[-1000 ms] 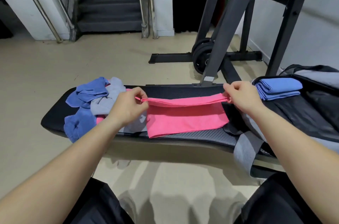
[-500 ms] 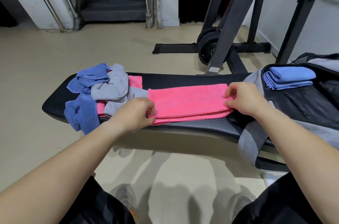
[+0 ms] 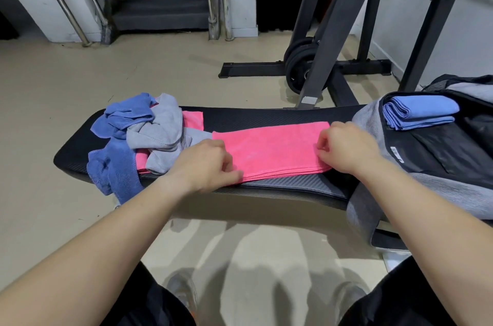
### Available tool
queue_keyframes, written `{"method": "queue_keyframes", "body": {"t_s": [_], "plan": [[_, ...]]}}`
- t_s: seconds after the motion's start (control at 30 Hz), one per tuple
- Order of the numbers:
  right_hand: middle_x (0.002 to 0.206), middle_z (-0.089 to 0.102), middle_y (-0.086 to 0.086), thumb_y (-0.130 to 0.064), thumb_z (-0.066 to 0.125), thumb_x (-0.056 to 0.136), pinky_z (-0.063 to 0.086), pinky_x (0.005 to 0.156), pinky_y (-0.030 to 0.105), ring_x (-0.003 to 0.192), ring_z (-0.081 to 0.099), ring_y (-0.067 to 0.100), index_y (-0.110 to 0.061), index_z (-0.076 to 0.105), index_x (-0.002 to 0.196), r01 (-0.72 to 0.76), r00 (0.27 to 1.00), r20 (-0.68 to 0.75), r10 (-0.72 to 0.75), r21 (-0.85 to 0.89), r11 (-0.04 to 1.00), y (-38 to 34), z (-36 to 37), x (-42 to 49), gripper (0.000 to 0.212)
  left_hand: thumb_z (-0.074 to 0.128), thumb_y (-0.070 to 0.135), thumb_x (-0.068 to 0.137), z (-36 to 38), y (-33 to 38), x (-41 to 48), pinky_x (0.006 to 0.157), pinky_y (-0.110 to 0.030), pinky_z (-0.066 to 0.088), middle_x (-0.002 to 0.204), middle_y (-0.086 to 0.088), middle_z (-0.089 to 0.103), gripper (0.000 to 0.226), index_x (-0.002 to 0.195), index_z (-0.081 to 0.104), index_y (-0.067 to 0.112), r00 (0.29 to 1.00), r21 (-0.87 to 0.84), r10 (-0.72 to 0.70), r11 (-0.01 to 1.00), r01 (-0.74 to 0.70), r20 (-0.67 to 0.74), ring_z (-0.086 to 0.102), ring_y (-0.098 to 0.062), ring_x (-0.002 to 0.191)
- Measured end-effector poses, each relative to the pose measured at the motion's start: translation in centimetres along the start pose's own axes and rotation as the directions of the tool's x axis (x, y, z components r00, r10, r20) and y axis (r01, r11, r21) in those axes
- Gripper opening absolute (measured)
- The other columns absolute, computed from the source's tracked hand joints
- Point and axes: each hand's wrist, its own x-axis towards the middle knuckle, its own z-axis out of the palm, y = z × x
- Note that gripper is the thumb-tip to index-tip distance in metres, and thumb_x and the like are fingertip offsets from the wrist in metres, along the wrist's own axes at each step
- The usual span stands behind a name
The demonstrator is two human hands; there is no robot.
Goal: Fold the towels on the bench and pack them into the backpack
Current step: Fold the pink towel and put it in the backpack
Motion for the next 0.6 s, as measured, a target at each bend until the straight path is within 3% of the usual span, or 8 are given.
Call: {"method": "queue_keyframes", "body": {"t_s": [0.07, 0.17, 0.3, 0.43, 0.6], "plan": [[0.112, 0.061, 0.002, -0.032, 0.054, 0.094, 0.049, 0.084, 0.041, 0.11, 0.054, 0.03, -0.025, 0.071, 0.103, 0.027, 0.995, -0.1, -0.021, 0.06, 0.998, -1.8, -0.2, 0.8, 0.02, 0.055, 0.052, 0.089, -0.1, 1.5, 1.7, 0.075, -0.034, 0.047, 0.093, 0.007, 0.054, 0.03, 0.078, 0.065, 0.026, 0.997, -0.1, -0.022, 0.995, 0.014, -0.08, 0.053, -0.017, 0.094], [0.137, 0.055, 0.006, -0.028, 0.048, 0.1, 0.042, 0.103, 0.042, 0.126, 0.049, 0.032, -0.02, 0.063, 0.13, 0.122, 0.991, -0.096, -0.098, 0.292, 0.949, -5.0, 0.7, 2.1, 0.035, 0.05, 0.037, 0.098, 1.1, 3.8, 4.7, 0.097, -0.039, 0.045, 0.125, 0.002, 0.057, 0.027, 0.116, 0.066, 0.026, 0.979, -0.221, -0.073, 0.975, 0.03, -0.19, 0.05, -0.024, 0.119], [0.166, 0.016, 0.01, -0.034, 0.033, 0.106, 0.014, 0.124, 0.038, 0.152, 0.016, 0.028, -0.014, 0.026, 0.158, 0.184, 0.973, 0.089, -0.211, 0.243, 0.952, -6.9, 3.9, 3.1, 0.056, 0.033, 0.034, 0.104, 4.1, 5.4, 6.9, 0.122, -0.044, 0.019, 0.164, -0.007, 0.023, 0.052, 0.153, 0.033, 0.015, 0.99, -0.104, -0.113, 0.989, 0.104, -0.084, 0.018, -0.027, 0.151], [0.167, -0.014, 0.0, -0.054, 0.015, 0.104, -0.002, 0.125, 0.044, 0.154, -0.012, 0.018, -0.028, -0.001, 0.161, 0.158, 0.955, 0.227, -0.188, 0.144, 0.977, -5.7, 5.7, 3.1, 0.064, 0.016, 0.048, 0.105, 6.4, 4.9, 6.6, 0.124, -0.047, 0.0, 0.168, -0.003, -0.003, 0.063, 0.159, 0.006, 0.018, 0.984, -0.046, -0.173, 0.983, 0.175, 0.049, -0.006, -0.023, 0.154], [0.165, -0.023, -0.001, -0.067, 0.009, 0.098, -0.007, 0.124, 0.045, 0.152, -0.019, 0.015, -0.033, -0.009, 0.159, 0.1, 0.96, 0.254, -0.118, 0.083, 0.992, -3.5, 5.9, 2.8, 0.073, 0.011, 0.065, 0.098, 6.7, 3.4, 5.6, 0.124, -0.045, -0.006, 0.166, -0.006, -0.013, 0.074, 0.159, -0.004, 0.026, 0.979, 0.001, -0.19, 0.982, 0.191, 0.071, -0.013, -0.025, 0.153]]}}
